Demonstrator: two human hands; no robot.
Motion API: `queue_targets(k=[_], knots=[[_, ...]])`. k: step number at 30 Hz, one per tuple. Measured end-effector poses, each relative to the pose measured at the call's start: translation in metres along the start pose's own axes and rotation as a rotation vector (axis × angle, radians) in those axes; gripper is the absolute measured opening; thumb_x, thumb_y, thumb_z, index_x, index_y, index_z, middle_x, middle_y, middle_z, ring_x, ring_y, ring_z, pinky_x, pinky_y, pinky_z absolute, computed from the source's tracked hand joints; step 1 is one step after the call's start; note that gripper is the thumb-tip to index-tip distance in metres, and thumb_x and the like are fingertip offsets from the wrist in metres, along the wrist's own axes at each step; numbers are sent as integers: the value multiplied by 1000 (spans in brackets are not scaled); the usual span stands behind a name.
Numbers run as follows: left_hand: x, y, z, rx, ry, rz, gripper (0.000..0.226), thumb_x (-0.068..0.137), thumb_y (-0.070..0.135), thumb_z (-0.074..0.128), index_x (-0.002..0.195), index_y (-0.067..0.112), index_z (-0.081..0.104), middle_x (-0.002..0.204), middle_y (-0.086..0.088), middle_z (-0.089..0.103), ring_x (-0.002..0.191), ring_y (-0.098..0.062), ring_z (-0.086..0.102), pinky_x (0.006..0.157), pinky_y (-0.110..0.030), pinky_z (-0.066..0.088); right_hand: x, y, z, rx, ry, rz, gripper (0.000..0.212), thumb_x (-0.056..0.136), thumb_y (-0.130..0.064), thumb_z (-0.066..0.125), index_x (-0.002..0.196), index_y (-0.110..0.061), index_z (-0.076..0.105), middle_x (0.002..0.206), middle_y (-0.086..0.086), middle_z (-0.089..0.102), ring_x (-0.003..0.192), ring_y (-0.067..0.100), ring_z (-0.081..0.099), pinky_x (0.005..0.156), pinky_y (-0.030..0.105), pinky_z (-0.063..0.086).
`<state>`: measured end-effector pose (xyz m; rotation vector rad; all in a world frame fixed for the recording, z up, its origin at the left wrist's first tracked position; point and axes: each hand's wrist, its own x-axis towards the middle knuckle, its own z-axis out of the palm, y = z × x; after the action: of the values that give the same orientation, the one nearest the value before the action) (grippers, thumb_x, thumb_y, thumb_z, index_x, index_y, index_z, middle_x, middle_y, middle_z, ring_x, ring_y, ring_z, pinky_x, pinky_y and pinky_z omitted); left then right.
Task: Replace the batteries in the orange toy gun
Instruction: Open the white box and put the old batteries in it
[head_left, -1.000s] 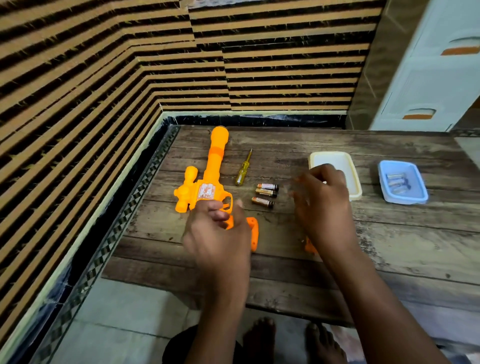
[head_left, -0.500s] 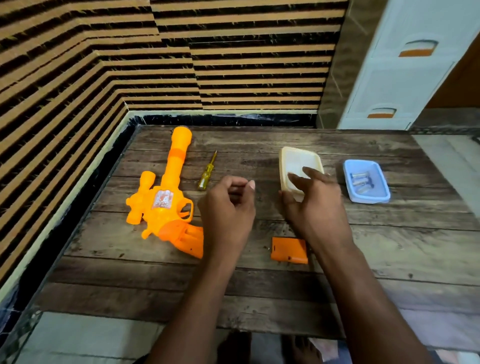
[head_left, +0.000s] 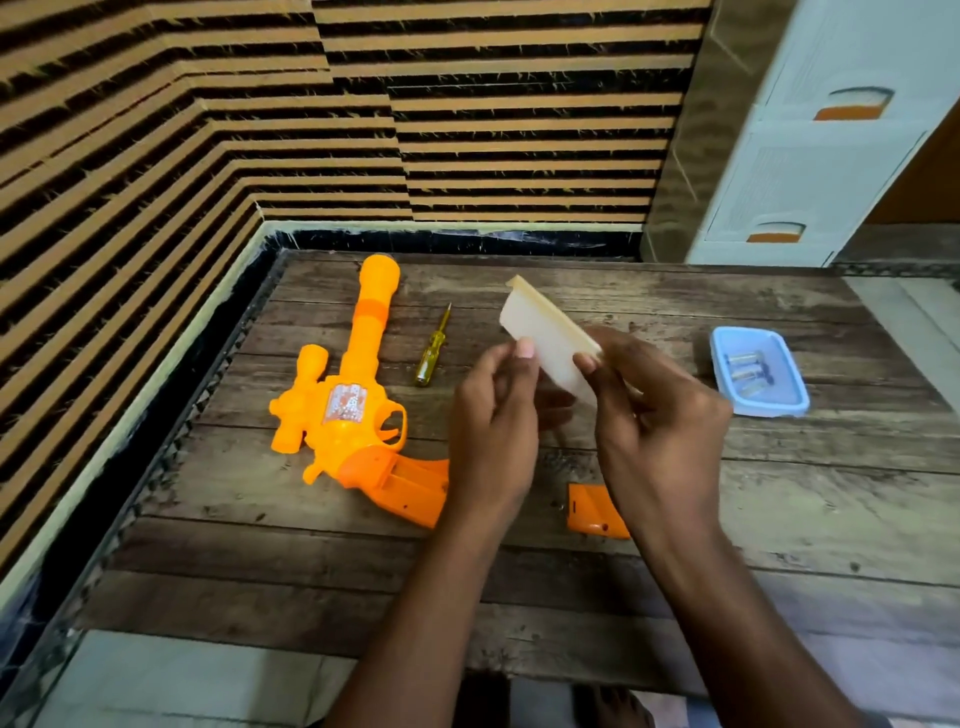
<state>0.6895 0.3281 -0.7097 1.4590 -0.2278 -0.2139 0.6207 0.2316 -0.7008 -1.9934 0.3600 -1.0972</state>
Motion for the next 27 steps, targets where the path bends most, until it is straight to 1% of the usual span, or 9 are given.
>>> queue_targets(k=[3, 7, 11, 15, 18, 21, 23, 25, 27], knots=[[1, 4, -1, -215, -27, -145, 32, 107, 36, 50, 126, 14, 64, 110, -12, 76, 94, -27, 76, 79, -48, 63, -7, -5, 2, 34, -26, 19, 31, 96, 3, 69, 123, -10, 78, 120, -1, 78, 109, 3, 74, 93, 30, 61], [1, 9, -2, -301, -70, -160, 40, 106, 47, 47, 136, 22, 55, 121, -13, 72, 104, -31, 73, 72, -41, 60, -9, -13, 6, 70, -23, -2, 31, 97, -2, 69, 123, -17, 77, 118, -7, 77, 106, -1, 73, 90, 30, 62], [0, 16, -3, -337, -86, -160, 43, 106, 51, 40, 139, 24, 47, 124, -16, 68, 101, -30, 72, 63, -37, 58, -12, -16, 8, 99, -46, -9, 30, 97, -10, 68, 123, -22, 77, 118, -13, 77, 109, -1, 73, 97, 52, 59], [2, 19, -9, -313, -139, -134, 57, 101, 57, 44, 142, 18, 48, 124, -18, 69, 106, -36, 72, 67, -42, 60, -11, -16, 8, 143, -26, -50, 28, 97, -7, 68, 122, -15, 77, 117, -8, 77, 106, -4, 72, 90, 22, 58], [3, 18, -14, -307, -84, -84, 64, 94, 59, 52, 141, 16, 52, 121, -19, 70, 102, -35, 72, 70, -45, 60, -13, -17, 10, 127, -21, -84, 26, 96, -6, 69, 119, -12, 79, 113, -5, 79, 97, -3, 74, 82, 14, 54], [5, 18, -16, -298, -47, -67, 67, 88, 62, 56, 135, 14, 56, 110, -16, 70, 91, -30, 70, 62, -39, 57, -14, -19, 17, 146, 5, -72, 27, 94, -8, 71, 119, -16, 79, 105, -22, 75, 87, -8, 72, 74, 13, 55], [7, 18, -17, -272, -34, -39, 42, 99, 52, 55, 127, 20, 59, 103, -11, 70, 83, -24, 71, 55, -33, 54, -11, -19, 16, 259, 1, 6, 29, 93, -10, 73, 119, -24, 76, 95, -36, 72, 84, -10, 72, 72, 17, 57], [8, 20, -18, -253, -44, -21, 29, 105, 42, 50, 124, 24, 59, 101, -9, 69, 78, -20, 70, 48, -28, 50, -7, -18, 12, 408, -33, 115, 28, 93, -8, 74, 112, -28, 77, 93, -30, 77, 89, -3, 76, 77, 21, 59], [8, 20, -17, -236, -58, -13, 34, 104, 43, 51, 129, 21, 57, 104, -12, 67, 78, -20, 70, 47, -27, 48, -3, -13, 7, 535, -68, 202, 27, 92, -4, 74, 105, -27, 79, 96, -19, 81, 95, 3, 77, 81, 22, 59]])
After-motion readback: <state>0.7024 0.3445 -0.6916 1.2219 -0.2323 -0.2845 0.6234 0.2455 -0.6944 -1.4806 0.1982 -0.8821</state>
